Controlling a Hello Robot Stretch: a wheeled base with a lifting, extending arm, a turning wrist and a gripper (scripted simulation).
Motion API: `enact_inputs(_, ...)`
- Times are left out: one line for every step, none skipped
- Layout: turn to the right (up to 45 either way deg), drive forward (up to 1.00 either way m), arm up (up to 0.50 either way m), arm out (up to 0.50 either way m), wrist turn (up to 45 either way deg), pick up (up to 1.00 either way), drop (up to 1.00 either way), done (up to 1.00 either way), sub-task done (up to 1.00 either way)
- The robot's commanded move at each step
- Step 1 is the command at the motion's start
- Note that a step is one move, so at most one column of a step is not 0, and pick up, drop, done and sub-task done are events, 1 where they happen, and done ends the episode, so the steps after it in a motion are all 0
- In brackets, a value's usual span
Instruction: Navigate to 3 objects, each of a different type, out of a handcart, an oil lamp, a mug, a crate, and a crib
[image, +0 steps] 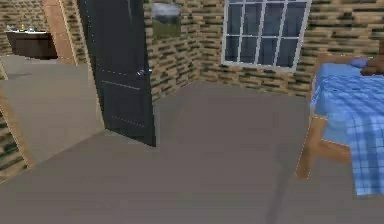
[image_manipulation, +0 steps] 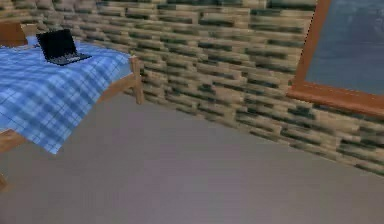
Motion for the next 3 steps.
enact_inputs(-33.0, 0.0, 0.0, 0.0, 0.0, 0.0, 0.0, 0.0, 0.0)
enact_inputs(0.0, 1.0, 0.0, 0.0, 0.0, 0.0, 0.0, 0.0, 0.0)
enact_inputs(0.0, 1.0, 0.0, 0.0, 0.0, 0.0, 0.0, 0.0, 0.0)
